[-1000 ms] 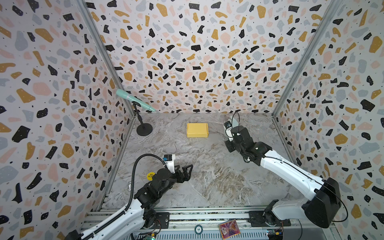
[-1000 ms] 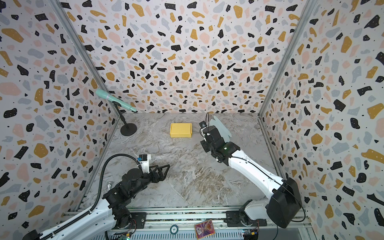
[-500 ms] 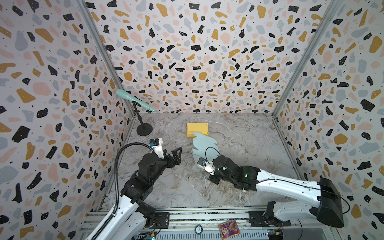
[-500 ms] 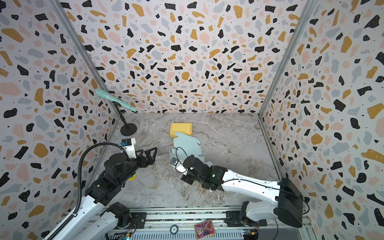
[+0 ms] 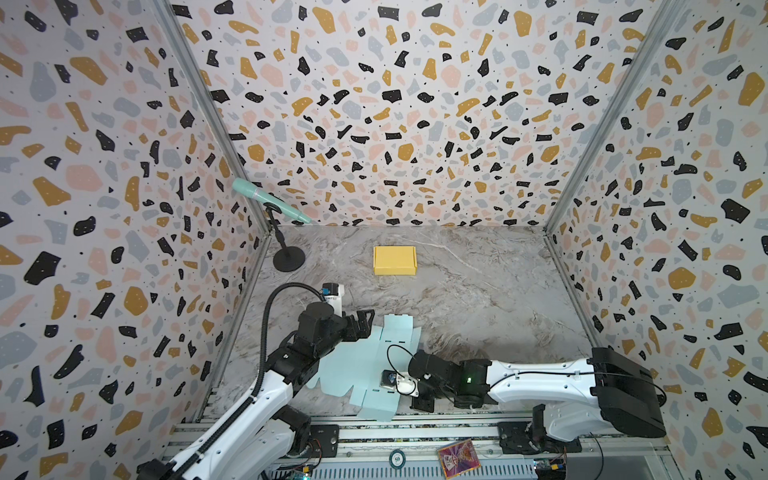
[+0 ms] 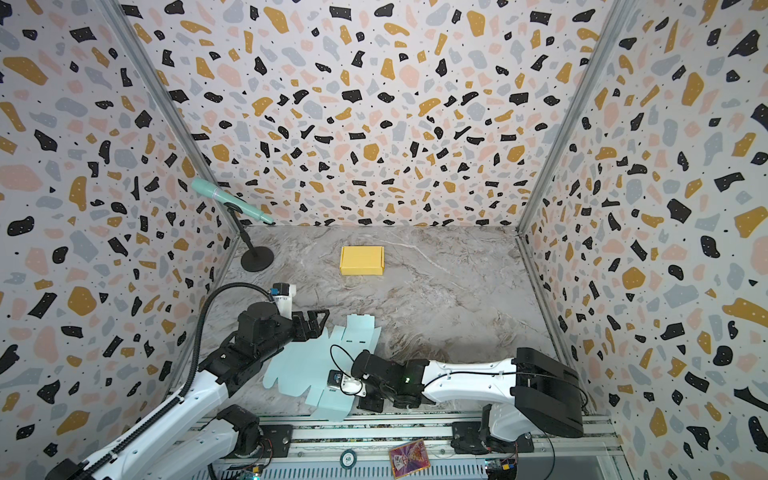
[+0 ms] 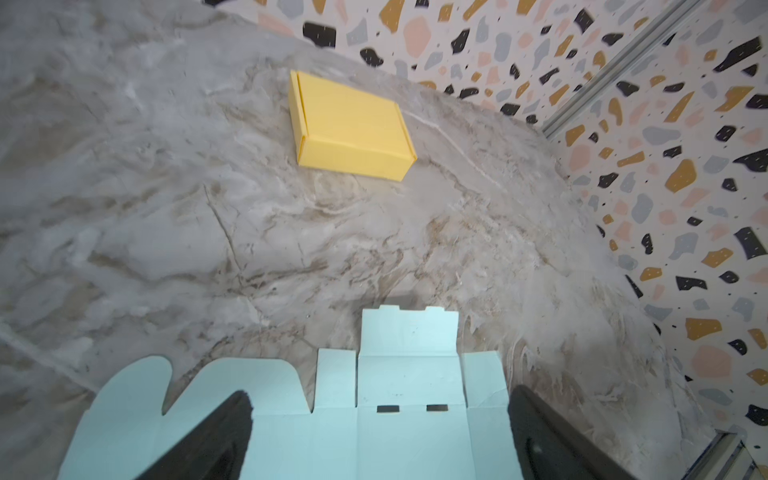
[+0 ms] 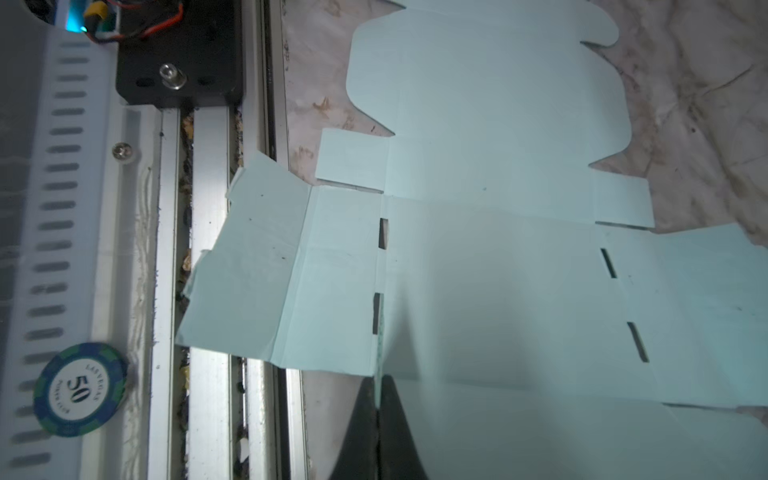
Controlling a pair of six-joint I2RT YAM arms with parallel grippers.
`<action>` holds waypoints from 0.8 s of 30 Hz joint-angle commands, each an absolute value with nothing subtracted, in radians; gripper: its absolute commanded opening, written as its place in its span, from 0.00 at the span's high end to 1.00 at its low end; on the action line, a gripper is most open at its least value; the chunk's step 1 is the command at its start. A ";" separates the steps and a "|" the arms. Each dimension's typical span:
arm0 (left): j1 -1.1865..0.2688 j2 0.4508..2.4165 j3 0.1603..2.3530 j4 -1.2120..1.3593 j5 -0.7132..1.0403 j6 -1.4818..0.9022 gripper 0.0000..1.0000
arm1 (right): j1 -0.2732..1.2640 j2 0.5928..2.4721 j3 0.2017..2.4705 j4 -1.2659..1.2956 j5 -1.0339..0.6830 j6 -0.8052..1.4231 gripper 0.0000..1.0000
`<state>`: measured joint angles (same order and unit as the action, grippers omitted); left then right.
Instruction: Fold the paper box
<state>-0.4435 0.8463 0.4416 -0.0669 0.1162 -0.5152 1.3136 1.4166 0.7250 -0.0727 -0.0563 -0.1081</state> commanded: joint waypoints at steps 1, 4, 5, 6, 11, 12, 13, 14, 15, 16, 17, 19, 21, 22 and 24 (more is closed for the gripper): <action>-0.449 0.874 0.358 0.034 0.177 -0.543 0.03 | 1.306 1.385 0.686 -0.028 -0.059 -0.014 1.00; -0.466 0.920 0.316 0.047 0.174 -0.543 0.03 | 1.286 1.371 0.655 -0.020 -0.053 0.019 0.94; -0.469 0.935 0.300 0.062 0.175 -0.547 0.04 | 1.283 1.364 0.648 -0.019 -0.048 0.027 0.90; -0.473 0.947 0.288 0.073 0.178 -0.546 0.04 | 1.281 1.358 0.642 -0.019 -0.045 0.036 0.85; -0.501 0.994 0.259 0.114 0.159 -0.547 0.05 | 1.275 1.278 0.614 -0.031 -0.025 0.123 0.60; -0.504 0.993 0.257 0.115 0.152 -0.548 0.05 | 1.275 1.252 0.605 -0.029 -0.021 0.154 0.55; -0.509 0.986 0.254 0.117 0.144 -0.551 0.05 | 1.274 1.221 0.592 -0.023 -0.018 0.198 0.48; -0.513 0.977 0.250 0.116 0.136 -0.554 0.05 | 1.267 1.189 0.582 -0.023 -0.010 0.248 0.41; -0.517 0.969 0.245 0.118 0.132 -0.559 0.05 | 1.251 1.163 0.574 -0.028 -0.008 0.301 0.37; -0.520 0.956 0.239 0.122 0.129 -0.563 0.05 | 1.219 1.128 0.562 -0.029 -0.015 0.370 0.34; -0.523 0.947 0.229 0.127 0.126 -0.570 0.05 | 1.179 1.093 0.541 -0.024 -0.032 0.438 0.32; -0.527 0.935 0.210 0.138 0.124 -0.580 0.05 | 1.081 1.029 0.476 0.015 -0.104 0.576 0.30; -0.531 0.926 0.195 0.146 0.124 -0.587 0.05 | 0.993 0.985 0.406 0.082 -0.200 0.672 0.29; -0.532 0.922 0.188 0.147 0.122 -0.589 0.05 | 0.964 0.977 0.386 0.097 -0.228 0.701 0.29; -0.535 0.911 0.180 0.147 0.120 -0.593 0.05 | 0.942 0.988 0.381 0.087 -0.239 0.710 0.30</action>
<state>-0.5282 0.9276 0.1959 0.1070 0.1329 -0.5758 0.9585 0.9840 0.3950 0.0605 -0.1482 0.5678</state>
